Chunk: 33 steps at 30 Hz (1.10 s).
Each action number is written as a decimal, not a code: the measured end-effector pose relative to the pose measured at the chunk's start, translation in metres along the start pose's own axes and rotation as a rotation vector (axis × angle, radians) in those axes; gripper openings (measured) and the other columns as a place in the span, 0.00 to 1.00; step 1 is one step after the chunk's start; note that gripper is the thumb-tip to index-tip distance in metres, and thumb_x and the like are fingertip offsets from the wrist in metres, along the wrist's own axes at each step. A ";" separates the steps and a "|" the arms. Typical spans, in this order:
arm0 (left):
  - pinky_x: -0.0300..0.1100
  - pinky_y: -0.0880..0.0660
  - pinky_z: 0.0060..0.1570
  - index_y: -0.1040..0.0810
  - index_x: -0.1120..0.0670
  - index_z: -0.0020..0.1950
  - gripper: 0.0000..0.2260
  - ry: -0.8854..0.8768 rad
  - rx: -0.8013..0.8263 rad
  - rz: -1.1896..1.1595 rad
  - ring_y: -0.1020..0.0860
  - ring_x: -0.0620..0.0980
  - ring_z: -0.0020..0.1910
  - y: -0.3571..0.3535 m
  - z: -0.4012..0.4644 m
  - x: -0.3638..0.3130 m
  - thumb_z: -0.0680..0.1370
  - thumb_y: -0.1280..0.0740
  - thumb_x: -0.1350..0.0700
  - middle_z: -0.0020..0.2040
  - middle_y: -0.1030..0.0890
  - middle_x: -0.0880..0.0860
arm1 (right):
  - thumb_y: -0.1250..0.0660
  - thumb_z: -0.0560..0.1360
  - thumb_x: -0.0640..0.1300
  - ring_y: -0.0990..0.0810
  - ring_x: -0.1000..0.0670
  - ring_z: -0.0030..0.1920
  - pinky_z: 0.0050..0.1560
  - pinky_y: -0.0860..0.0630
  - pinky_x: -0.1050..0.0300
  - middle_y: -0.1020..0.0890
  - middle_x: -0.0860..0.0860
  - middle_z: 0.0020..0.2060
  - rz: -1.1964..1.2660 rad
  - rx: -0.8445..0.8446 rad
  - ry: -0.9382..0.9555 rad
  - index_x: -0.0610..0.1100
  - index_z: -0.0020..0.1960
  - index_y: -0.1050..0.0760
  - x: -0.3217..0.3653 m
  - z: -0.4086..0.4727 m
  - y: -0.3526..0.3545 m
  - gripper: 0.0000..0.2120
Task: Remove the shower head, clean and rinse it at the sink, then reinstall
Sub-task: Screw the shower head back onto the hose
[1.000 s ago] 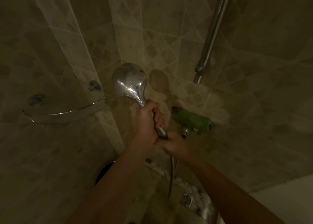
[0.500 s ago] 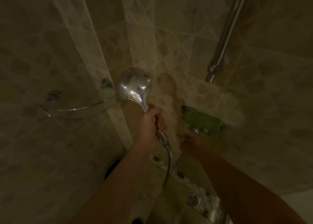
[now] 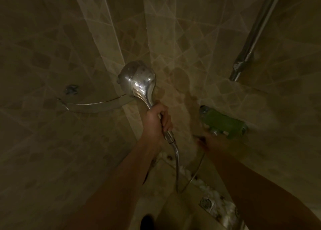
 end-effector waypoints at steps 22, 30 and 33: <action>0.43 0.43 0.25 0.39 0.56 0.30 0.13 -0.096 -0.045 0.074 0.43 0.49 0.18 0.021 0.017 -0.010 0.72 0.40 0.65 0.20 0.39 0.52 | 0.43 0.78 0.33 0.24 0.51 0.24 0.22 0.25 0.65 0.31 0.43 0.30 0.077 -0.019 -0.110 0.40 0.36 0.35 -0.001 0.015 0.004 0.13; 0.43 0.42 0.25 0.38 0.55 0.28 0.14 -0.110 -0.027 0.094 0.43 0.50 0.18 0.020 0.022 -0.009 0.72 0.40 0.65 0.20 0.39 0.52 | 0.40 0.79 0.37 0.27 0.53 0.17 0.18 0.30 0.66 0.29 0.44 0.28 -0.004 -0.019 -0.099 0.41 0.37 0.34 0.004 0.010 0.012 0.12; 0.43 0.42 0.25 0.39 0.55 0.28 0.15 -0.107 -0.022 0.076 0.43 0.50 0.18 0.019 0.024 -0.008 0.72 0.40 0.64 0.20 0.39 0.52 | 0.42 0.79 0.37 0.30 0.54 0.15 0.17 0.33 0.67 0.33 0.44 0.31 -0.042 0.007 -0.116 0.42 0.37 0.35 0.006 0.011 0.015 0.12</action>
Point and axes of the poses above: each hand's wrist, its own z-axis towards the middle knuckle, its own y-axis out of the back of the hand, x = y × z, the point moved 3 cm from there along z, towards the middle knuckle
